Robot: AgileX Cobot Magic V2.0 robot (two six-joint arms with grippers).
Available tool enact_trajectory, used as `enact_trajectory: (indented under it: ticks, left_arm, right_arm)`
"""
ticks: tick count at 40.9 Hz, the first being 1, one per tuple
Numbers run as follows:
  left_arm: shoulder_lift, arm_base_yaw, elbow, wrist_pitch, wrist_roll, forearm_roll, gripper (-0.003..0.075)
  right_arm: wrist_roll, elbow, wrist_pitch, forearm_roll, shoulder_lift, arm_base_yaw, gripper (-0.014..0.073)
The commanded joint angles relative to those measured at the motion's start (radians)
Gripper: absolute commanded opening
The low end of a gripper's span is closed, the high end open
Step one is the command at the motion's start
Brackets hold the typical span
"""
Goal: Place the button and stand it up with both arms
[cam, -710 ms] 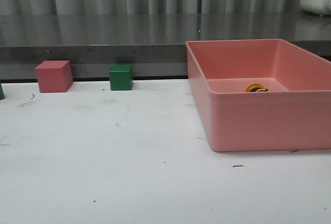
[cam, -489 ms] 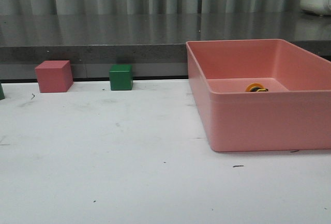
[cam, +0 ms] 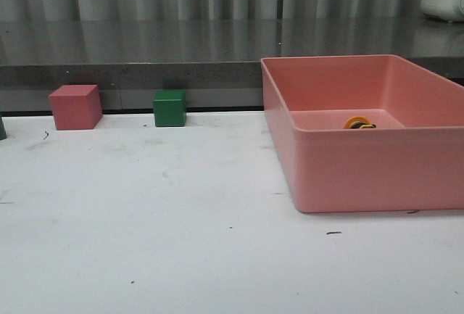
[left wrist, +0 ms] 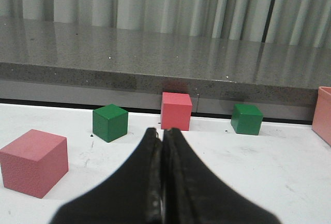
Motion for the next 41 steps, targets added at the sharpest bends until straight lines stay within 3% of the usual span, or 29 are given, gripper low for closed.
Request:
enact_trajectory:
  ticks: [1,18,27,35,41]
  left_arm:
    - [-0.024,0.001,0.016,-0.076,-0.007,0.000,-0.0020]
    - [-0.024,0.001,0.016,-0.088,-0.007,0.000,-0.0020]
    - [-0.024,0.001,0.008,-0.171,-0.007,0.000,-0.0020]
    - [-0.019,0.001,-0.163,-0.111,-0.007,-0.026,-0.0020]
    - [0.014,0.001,-0.365,0.032,-0.007,-0.026,-0.0020]
  right_arm:
    - [-0.002,-0.003,-0.076,-0.001,-0.019,-0.004,-0.0068]
    - [-0.002,-0.003,-0.088,-0.001,-0.019,-0.004,-0.0068]
    - [-0.002,-0.027,-0.101,-0.001,-0.019,-0.004,-0.0068]
    - [-0.002,-0.228,0.064,-0.002,-0.017,-0.004,-0.0068]
    - [-0.003,-0.420,0.197,-0.021,0.039,-0.004,-0.0068]
